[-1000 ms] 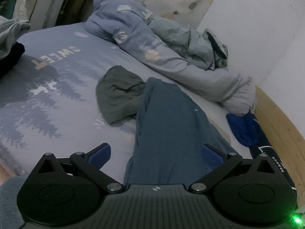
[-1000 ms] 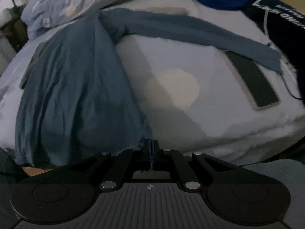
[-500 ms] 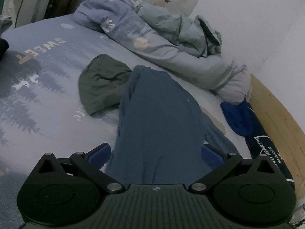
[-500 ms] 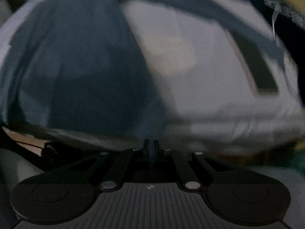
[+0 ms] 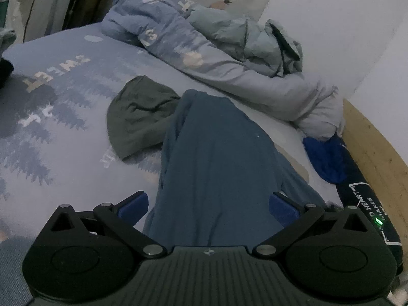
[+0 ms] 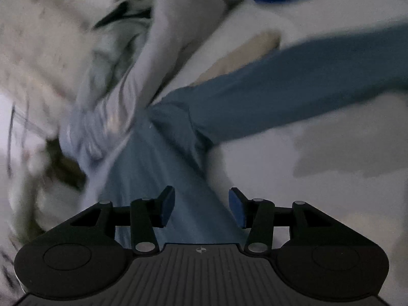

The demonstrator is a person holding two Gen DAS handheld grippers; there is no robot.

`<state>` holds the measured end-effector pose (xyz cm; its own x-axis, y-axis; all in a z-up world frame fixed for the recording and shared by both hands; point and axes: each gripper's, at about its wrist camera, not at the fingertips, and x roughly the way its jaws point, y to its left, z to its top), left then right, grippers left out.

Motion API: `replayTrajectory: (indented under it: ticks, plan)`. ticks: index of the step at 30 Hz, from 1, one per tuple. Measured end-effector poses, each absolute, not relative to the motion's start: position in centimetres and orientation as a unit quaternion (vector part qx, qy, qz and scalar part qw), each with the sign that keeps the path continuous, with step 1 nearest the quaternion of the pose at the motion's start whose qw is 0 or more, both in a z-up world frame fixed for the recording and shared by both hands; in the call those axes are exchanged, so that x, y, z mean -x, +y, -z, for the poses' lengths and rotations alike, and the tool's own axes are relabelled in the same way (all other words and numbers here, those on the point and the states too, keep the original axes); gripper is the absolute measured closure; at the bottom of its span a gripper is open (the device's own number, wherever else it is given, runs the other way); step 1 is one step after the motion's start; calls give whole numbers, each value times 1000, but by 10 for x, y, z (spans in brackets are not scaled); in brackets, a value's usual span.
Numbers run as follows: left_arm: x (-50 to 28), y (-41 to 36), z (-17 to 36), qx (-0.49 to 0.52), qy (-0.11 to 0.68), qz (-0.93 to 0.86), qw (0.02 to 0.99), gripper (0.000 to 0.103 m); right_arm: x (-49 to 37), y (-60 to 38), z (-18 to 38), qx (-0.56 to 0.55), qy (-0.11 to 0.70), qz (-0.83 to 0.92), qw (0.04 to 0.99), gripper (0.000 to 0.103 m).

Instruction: Fold clothes

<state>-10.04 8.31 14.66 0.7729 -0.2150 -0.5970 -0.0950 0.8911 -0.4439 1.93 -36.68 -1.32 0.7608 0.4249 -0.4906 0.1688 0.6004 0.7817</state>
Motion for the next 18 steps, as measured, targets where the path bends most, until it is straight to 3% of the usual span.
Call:
replayTrajectory:
  ticks: [6, 9, 11, 13, 18]
  plan:
    - [94, 87, -148, 227, 329, 17, 916, 0, -86, -348, 51, -481, 336, -45, 808, 54]
    - [93, 89, -146, 229, 331, 11, 915, 0, -93, -346, 56, -505, 322, -32, 800, 66]
    - [93, 90, -144, 229, 334, 7, 914, 0, -101, -344, 57, -503, 320, -27, 802, 81]
    - [93, 92, -142, 230, 337, 4, 913, 0, -108, -339, 53, -476, 321, -25, 818, 90]
    - [94, 95, -137, 230, 344, -4, 910, 0, -116, -344, 29, -399, 308, -15, 863, 94]
